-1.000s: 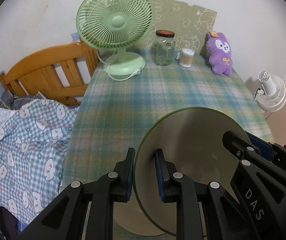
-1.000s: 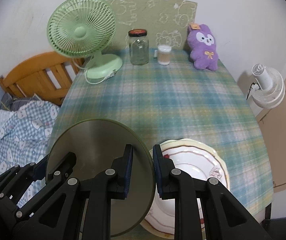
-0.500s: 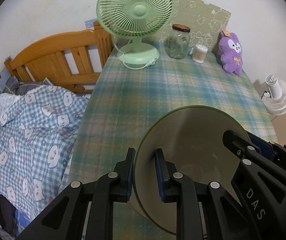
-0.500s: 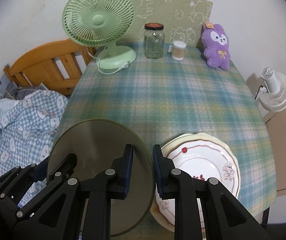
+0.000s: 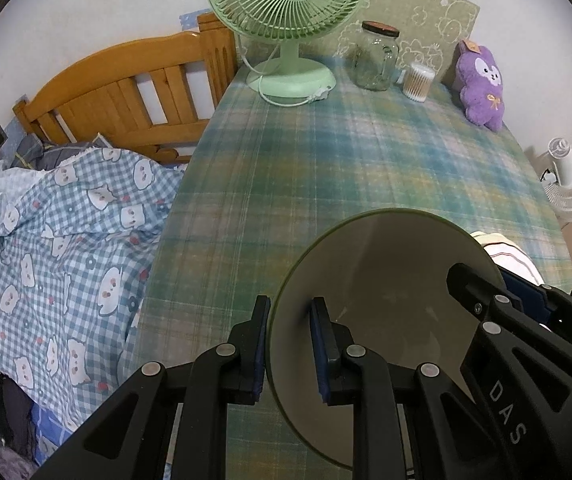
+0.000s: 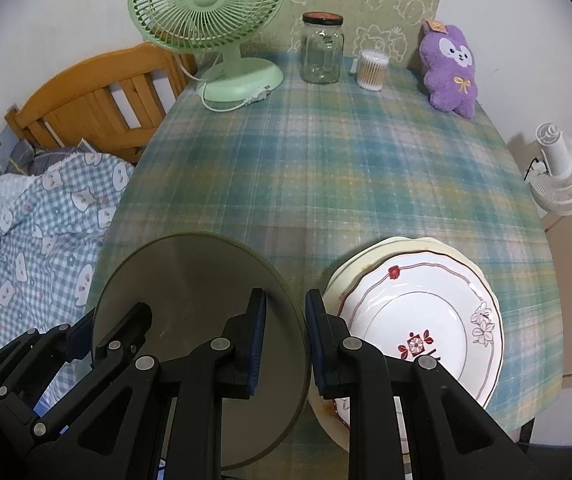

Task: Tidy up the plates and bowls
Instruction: 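Lift the grey-green bowl with both tools and carry it to the plate stack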

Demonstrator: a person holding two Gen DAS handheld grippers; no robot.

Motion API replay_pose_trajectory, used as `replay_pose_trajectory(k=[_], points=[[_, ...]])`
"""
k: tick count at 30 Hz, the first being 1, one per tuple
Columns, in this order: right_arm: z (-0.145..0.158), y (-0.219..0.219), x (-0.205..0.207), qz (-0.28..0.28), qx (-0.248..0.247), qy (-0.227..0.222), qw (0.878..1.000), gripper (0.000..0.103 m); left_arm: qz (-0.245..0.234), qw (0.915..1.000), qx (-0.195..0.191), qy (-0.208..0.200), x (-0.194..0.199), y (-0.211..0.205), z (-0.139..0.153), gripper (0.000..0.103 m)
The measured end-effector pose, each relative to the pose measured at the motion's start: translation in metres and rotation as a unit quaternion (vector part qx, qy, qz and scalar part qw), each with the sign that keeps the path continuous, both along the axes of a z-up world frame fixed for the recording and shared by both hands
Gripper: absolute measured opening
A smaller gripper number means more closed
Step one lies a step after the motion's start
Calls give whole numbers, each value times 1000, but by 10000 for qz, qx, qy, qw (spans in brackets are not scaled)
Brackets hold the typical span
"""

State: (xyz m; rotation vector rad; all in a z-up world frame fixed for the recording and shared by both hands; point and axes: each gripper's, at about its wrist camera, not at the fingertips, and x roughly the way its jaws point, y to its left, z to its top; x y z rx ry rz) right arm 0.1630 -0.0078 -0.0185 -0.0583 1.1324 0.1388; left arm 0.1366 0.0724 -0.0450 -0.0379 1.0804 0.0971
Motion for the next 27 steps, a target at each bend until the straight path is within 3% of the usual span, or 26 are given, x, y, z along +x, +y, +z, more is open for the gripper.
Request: replay_pose_trajectory(k=[19,22,25,27], points=[[-16,10,10,21,-188,185,9996,24,3,9999,-56,138,5,6,-19,18],[-14,8,11,22,-120,201,9997,24,61,9994,-292,181,5,12,-19,29],[-14,4,10,34,-31,234,9997,25,4,9995,-282,112,4,10,-17,34],[-14,2,10,21,6,256,9997,36,-52,9995,-286,87,4,9,-17,47]])
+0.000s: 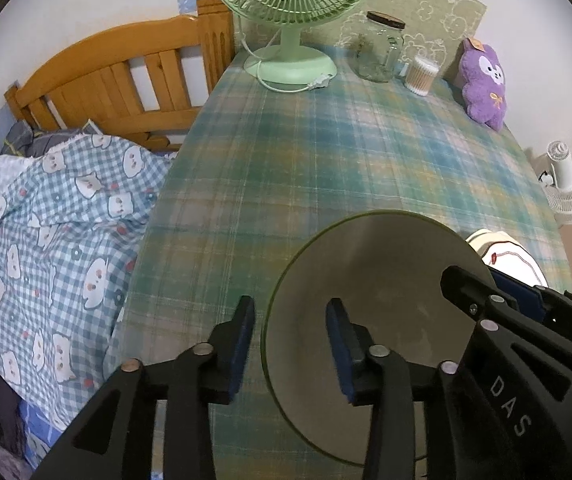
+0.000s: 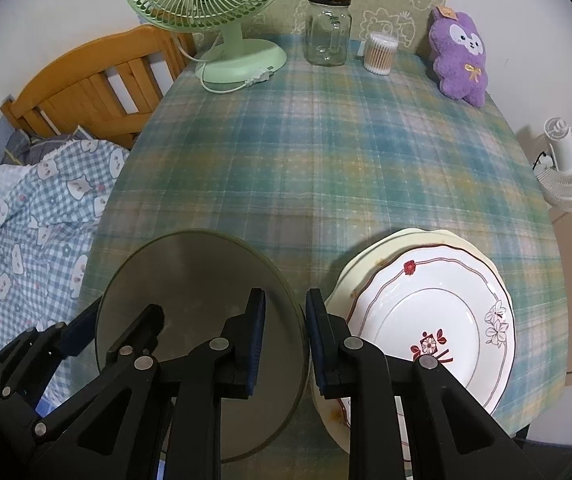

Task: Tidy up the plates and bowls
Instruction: 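Lift the grey-green bowl with both tools and carry it to the plate stack, then lower the grey-green bowl onto the red-rimmed plate stack with both tools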

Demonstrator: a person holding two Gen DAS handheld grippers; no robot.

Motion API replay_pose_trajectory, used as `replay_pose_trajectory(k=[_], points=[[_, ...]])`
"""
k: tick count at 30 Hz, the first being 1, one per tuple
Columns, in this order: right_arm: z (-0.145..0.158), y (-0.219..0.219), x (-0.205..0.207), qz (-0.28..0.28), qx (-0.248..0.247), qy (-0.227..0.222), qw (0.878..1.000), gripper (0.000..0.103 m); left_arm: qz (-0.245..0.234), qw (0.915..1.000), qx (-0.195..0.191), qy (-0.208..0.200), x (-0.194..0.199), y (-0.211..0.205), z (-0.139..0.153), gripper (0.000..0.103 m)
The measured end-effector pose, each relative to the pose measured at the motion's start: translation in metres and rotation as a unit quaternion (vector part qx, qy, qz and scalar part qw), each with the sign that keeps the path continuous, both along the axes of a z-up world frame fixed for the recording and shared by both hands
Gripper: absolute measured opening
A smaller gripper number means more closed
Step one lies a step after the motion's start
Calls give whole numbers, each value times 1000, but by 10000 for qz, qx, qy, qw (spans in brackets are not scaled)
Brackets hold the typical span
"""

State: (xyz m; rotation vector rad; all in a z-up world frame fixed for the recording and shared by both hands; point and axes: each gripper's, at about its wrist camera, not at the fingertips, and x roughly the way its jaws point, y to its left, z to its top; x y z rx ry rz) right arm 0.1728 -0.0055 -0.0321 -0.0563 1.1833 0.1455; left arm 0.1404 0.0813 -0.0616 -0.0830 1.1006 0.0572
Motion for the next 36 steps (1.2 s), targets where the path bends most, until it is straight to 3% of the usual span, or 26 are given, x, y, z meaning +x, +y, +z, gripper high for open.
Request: replay_pose_trajectory(k=[2,3,9,22,36], points=[[2,-4,-1,-99,76,-25,9999,62,-39,10000,-33,-58,-2,1,1,64],[3,-5,-1,-121,107,-56,9999,63,-48,10000,-10,-85,-2,1,2,65],[1,-4,0,-157,174,-73,9997,63,-63,9999,-87,-83,-1,8,-1,72],[-23,-1,0,-236,432,32,9988,63,-319,9993,-210,-4,6,4,-17,72],[-43,-3,5,-432,713,347,9959,45,-594,9982,-56,116,12,-9,-29,59]])
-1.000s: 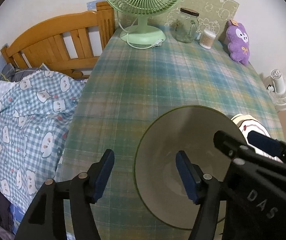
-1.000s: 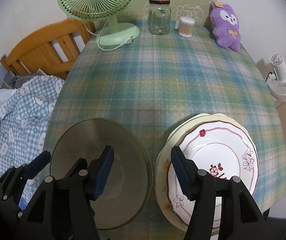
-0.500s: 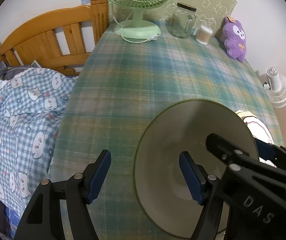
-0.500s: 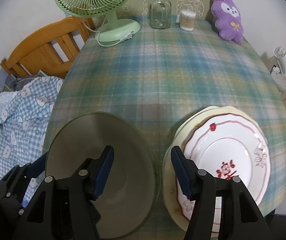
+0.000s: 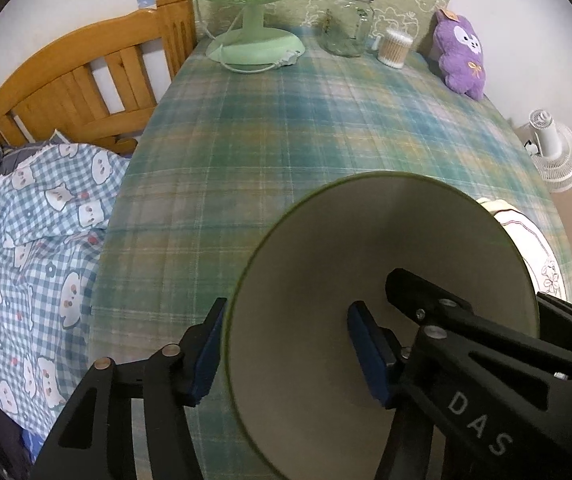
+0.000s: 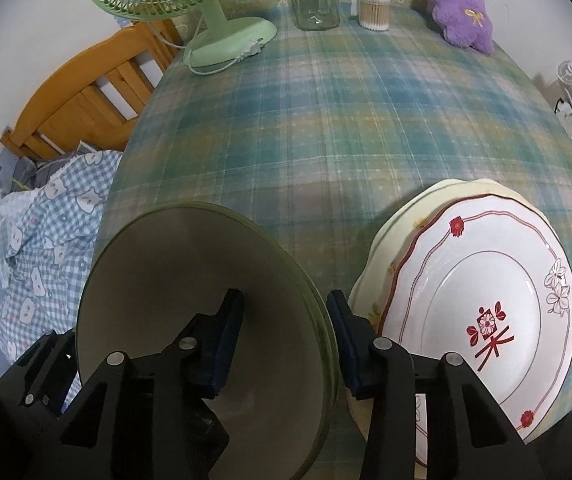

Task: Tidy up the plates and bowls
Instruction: 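Lower the grey-green bowl onto the red-rimmed plate stack with both tools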

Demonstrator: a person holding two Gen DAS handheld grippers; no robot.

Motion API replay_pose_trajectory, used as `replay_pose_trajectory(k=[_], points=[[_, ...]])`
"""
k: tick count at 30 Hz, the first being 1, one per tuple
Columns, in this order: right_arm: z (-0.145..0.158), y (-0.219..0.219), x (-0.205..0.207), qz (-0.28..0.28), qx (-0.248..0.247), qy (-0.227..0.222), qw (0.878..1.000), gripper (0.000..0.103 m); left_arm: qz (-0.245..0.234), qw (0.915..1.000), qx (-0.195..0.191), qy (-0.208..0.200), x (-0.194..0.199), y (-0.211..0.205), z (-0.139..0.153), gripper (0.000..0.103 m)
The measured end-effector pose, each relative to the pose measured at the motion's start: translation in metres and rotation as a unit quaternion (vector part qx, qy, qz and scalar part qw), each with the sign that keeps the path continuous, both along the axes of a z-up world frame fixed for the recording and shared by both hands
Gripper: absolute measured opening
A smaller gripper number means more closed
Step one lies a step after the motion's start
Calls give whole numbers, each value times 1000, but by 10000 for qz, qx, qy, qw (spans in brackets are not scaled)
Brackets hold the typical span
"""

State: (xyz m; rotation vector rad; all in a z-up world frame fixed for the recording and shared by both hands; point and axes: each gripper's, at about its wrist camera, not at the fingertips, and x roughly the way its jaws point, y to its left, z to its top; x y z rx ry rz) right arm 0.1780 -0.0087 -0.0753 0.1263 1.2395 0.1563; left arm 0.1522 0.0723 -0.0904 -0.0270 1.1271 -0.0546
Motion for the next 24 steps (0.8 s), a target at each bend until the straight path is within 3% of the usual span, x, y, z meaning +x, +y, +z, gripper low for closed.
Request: replay_pose_trajectory(k=[2,24], points=[[0,-2,0,-20,47,15,10000,45,-100,9999,-35,-34,-1,-4,0,54],[19,-3,-5,-58,-89,-19,9999,45,-30,9998,-203,-34,-5,-4,15,52]])
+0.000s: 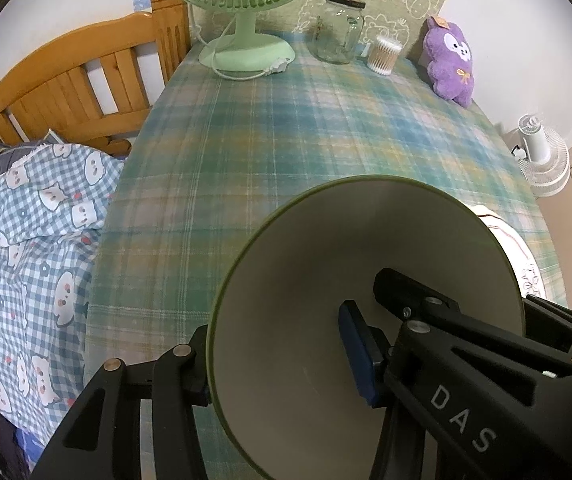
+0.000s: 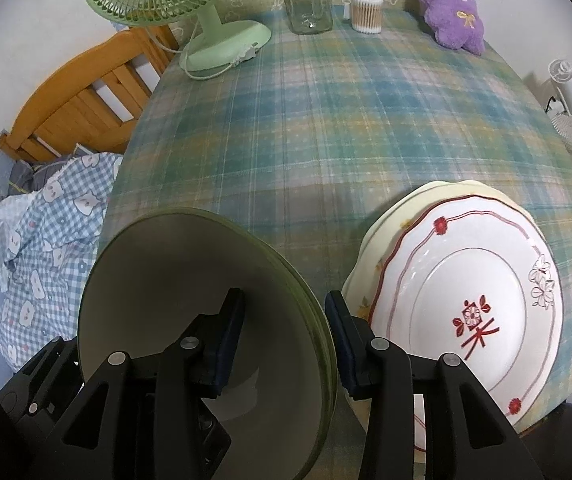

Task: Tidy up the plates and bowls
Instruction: 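Lower the grey-green bowl onto the red-rimmed plate stack with both tools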

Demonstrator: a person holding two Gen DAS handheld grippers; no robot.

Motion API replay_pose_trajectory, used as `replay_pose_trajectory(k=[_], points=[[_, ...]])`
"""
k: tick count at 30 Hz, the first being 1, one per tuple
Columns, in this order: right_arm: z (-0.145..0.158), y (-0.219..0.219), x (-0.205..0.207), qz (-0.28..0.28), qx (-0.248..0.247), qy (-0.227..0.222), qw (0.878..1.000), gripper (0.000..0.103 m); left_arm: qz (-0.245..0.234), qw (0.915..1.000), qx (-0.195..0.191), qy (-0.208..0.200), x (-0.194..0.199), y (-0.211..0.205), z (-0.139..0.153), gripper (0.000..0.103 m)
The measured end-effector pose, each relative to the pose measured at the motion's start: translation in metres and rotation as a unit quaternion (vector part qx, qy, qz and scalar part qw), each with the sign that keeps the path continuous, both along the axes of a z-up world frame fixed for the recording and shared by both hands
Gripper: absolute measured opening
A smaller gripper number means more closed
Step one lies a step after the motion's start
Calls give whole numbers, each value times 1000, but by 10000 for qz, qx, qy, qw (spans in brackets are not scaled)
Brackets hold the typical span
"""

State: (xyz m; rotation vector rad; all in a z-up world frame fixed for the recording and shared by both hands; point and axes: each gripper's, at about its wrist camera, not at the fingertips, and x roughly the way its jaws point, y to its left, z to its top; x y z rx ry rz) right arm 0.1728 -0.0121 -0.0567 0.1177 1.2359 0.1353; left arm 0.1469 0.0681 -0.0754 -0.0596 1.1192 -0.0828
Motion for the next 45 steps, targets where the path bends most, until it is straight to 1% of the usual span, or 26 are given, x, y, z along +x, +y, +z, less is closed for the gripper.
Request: replay_pose_trajectory(k=[5,11,18,22,29,35,39,45], points=[[13,-5,-2,-23,71,-45,10000,45,-15,9999,70,-85,-3,-4,13,52],[32,-16,-2,130,56,-232,9996,45,61,9996,84,-247,-6,-14,30,51],[50,-40,-1,316,36,-379,9988,45,223,9989,73,-403,-9,-38,46,51],[55,-61,0,406,2,-422,9983,45,305,9987,29,-404,-9,-55,50,51],[57,-100,0,433,4,-412,9982,45,349,9986,33,-402,-8,-93,52,51],[51,-130,5,459,-2,-329,9984,45,386,9987,6,-321,-5,-123,48,51],[45,-146,9,509,-20,-237,9984,45,457,9987,-35,-236,-4,-138,42,51],[30,-161,12,613,-35,-19,9981,45,628,9980,-102,-3,-2,-154,29,50]])
